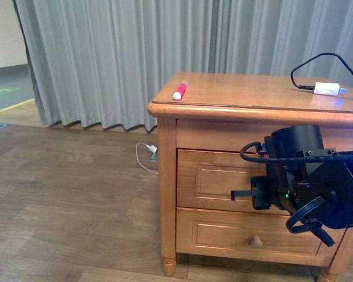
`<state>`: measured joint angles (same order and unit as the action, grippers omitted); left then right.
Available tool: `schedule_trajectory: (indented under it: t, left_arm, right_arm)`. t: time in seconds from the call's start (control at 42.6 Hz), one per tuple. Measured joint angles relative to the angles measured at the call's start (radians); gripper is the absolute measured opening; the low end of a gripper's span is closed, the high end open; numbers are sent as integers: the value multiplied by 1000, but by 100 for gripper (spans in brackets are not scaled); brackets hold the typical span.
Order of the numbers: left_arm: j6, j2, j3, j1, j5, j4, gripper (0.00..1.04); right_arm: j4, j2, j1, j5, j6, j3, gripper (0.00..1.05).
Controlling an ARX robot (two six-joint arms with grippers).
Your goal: Place pink marker in drawer with both arms
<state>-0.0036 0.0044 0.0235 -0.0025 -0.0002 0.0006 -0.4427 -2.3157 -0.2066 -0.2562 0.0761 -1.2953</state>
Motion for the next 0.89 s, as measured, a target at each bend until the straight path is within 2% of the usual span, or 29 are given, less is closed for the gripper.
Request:
schedule_trajectory:
  t: [0.305,0.61,0.728,0.892]
  left_arm:
    - [0,0,0,0,0,0,99]
    - [0,0,0,0,0,0,99]
    - [0,0,0,0,0,0,99]
    - [0,0,0,0,0,0,99]
  right_arm:
    - [53,47,2,45,22,40,23]
    - [124,255,-18,89,34,305,21]
    - [139,389,-41,118,37,477,21]
    - [148,570,-79,104,94,661,53]
